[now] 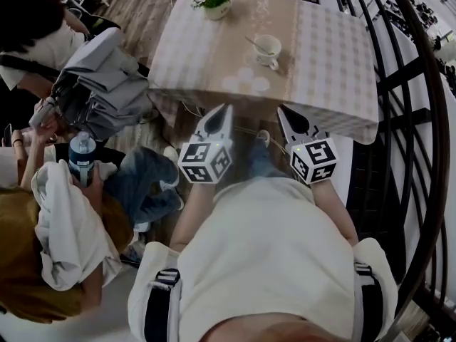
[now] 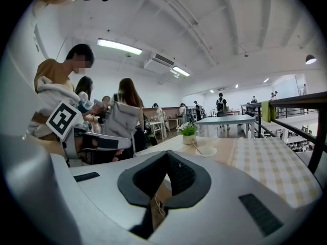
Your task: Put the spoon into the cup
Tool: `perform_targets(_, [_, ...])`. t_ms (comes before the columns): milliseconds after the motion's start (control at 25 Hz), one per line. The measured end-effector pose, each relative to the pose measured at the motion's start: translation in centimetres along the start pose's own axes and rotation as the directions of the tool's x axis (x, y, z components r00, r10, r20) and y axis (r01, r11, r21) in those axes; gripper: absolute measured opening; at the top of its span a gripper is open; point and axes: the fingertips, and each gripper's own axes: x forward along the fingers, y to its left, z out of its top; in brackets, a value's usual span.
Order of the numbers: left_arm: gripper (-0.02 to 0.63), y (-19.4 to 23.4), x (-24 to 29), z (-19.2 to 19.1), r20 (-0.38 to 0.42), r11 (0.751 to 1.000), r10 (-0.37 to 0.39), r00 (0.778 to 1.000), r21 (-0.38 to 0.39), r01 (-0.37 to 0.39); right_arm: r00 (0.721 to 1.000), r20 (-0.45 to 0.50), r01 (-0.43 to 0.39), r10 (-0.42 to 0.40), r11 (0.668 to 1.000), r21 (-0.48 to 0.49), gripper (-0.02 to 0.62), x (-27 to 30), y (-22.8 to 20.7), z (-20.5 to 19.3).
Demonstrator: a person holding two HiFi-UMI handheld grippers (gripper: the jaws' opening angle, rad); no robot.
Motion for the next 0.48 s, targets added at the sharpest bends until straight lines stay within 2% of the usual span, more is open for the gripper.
perform_targets(480, [0.006,0.1,-1.0,-1.5,-0.005,1.000,0.014,1.000,-0.007,-0.014,1.000,-0.004,-0.017,0.017,1.000,-0.001,0.000,-0.5,0.8,-1.4])
